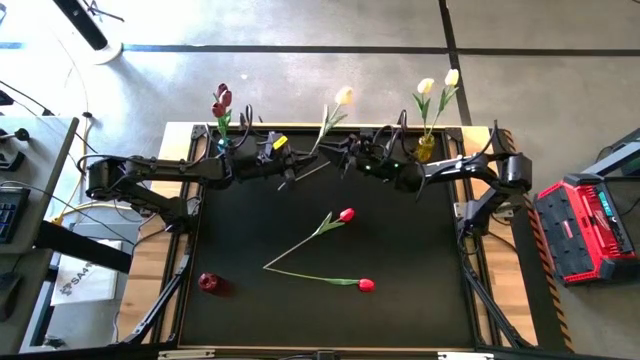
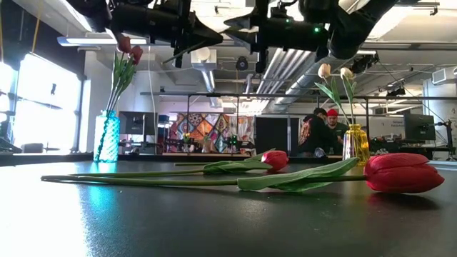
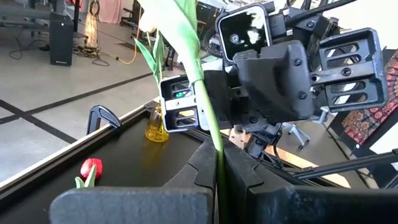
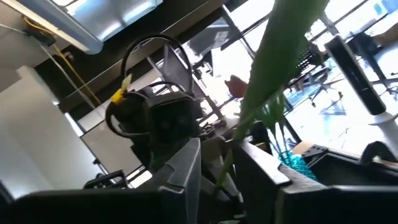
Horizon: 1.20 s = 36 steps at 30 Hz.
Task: Sort flowers into vase by color
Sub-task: Put the yellow flower into the yellow crystal vase
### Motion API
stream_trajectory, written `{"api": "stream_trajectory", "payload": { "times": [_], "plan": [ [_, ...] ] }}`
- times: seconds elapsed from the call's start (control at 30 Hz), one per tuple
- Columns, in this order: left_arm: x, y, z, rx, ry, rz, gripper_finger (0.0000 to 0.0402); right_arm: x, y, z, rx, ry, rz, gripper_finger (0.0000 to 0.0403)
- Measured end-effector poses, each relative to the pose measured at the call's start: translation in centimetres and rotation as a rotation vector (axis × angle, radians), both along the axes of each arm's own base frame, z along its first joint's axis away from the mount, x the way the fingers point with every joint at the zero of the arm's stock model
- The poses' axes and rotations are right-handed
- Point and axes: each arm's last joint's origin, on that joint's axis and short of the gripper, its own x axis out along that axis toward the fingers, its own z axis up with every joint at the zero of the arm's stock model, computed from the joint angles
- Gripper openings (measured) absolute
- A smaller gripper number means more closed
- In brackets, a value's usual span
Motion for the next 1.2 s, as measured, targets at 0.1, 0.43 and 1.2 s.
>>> {"api": "stream_trajectory", "payload": {
  "times": [0.1,0.43,1.2],
  "plan": [
    [0.0,-0.1,0.0,0.001,-0.002,-0.015,0.0,-0.1,-0.3,-0.1,0.006,0.004,-0.02,0.0069],
    [0.0,-0.2,-0.4,-0.02,0.041,-0.053,0.0,-0.1,-0.3,-0.1,0.011,0.005,-0.028,0.0054],
    [-0.2,-0.3,-1.8,-0.137,0.16,-0.029,0.0107,-1.3,0.2,0.1,-0.189,0.306,-0.025,0.0002]
  ]
}}
